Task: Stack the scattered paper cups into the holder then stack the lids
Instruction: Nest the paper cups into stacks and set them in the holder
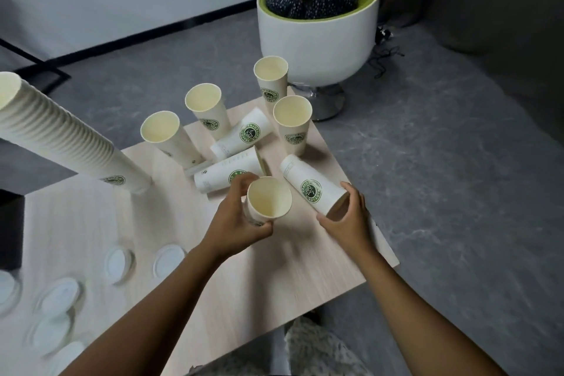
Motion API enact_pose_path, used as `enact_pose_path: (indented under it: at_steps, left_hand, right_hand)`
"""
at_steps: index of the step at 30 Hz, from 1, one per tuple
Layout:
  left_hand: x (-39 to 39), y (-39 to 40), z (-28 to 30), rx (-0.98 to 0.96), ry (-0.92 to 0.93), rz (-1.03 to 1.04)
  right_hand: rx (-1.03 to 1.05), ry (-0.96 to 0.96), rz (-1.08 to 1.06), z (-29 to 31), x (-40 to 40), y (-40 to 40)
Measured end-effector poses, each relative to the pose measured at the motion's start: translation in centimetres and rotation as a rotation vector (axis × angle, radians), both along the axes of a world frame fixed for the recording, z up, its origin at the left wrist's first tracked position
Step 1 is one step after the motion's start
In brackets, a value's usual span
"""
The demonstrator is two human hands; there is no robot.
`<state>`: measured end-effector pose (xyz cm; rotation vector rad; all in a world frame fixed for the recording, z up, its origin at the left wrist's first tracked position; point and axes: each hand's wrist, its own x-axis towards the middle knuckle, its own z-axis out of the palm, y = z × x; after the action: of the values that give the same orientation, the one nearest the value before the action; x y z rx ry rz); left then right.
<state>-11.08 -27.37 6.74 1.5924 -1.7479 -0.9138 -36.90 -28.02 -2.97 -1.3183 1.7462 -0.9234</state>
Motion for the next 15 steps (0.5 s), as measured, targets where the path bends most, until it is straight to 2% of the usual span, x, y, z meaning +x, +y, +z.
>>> enact_pose_path:
  at_steps: [4, 7, 15]
  left_hand:
    - [0.6, 1.0, 0.2, 0.011, 0.05, 0.052]
    - [1.2, 1.6, 0.9, 0.01, 0.081, 0.093]
    - [7.1, 4.2, 5.2, -0.107, 0.119, 0.258]
  right_hand:
    - [-0.002, -0.02, 0.013, 0.8, -0.2, 0.5]
    - [-0.095, -0.053, 0.06, 2.3, 0.1, 0.7]
    - [-0.377, -0.037, 0.266, 12.0, 5.8, -0.2]
